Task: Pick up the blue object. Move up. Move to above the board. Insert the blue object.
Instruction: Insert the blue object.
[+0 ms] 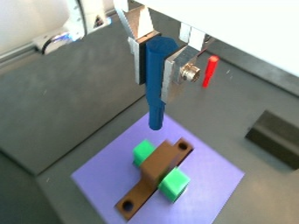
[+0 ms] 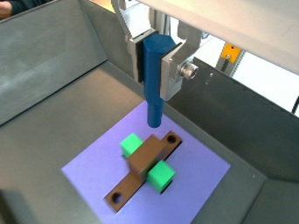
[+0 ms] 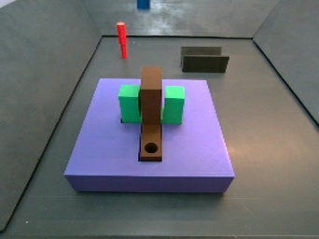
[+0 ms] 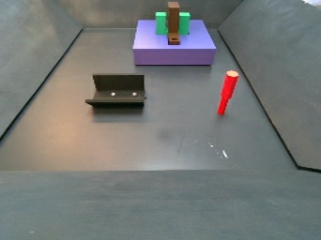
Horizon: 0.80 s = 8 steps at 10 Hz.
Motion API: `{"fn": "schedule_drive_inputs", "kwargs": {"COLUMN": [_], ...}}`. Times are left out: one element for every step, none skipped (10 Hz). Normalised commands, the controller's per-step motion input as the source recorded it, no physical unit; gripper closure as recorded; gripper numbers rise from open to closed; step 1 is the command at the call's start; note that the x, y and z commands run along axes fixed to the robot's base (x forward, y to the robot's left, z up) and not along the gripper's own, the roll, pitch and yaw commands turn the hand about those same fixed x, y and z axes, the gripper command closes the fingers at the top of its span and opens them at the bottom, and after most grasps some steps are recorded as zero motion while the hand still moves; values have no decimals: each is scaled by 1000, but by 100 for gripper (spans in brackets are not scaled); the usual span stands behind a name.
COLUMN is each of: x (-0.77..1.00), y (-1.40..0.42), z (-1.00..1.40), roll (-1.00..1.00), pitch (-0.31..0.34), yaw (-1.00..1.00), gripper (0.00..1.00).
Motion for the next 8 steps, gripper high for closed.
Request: {"fn": "schedule_drive_inputs", "kwargs": {"x": [89,106,97,97,171,151,131,174], "y": [-829,-603,-377,-371,-351,-134,0,0], "z": [-486,-563,-643,-666,-691,-734,-677,-543], "roll": [21,-39,-160,-153,-109,0,99,230], "pitch": [-37,-16,-30,-44,-34,-60,-33,0], "yaw": [120,0,-63,-34,-49,-106,-117,-46], "gripper": [100,100,100,100,100,100,100,100]}}
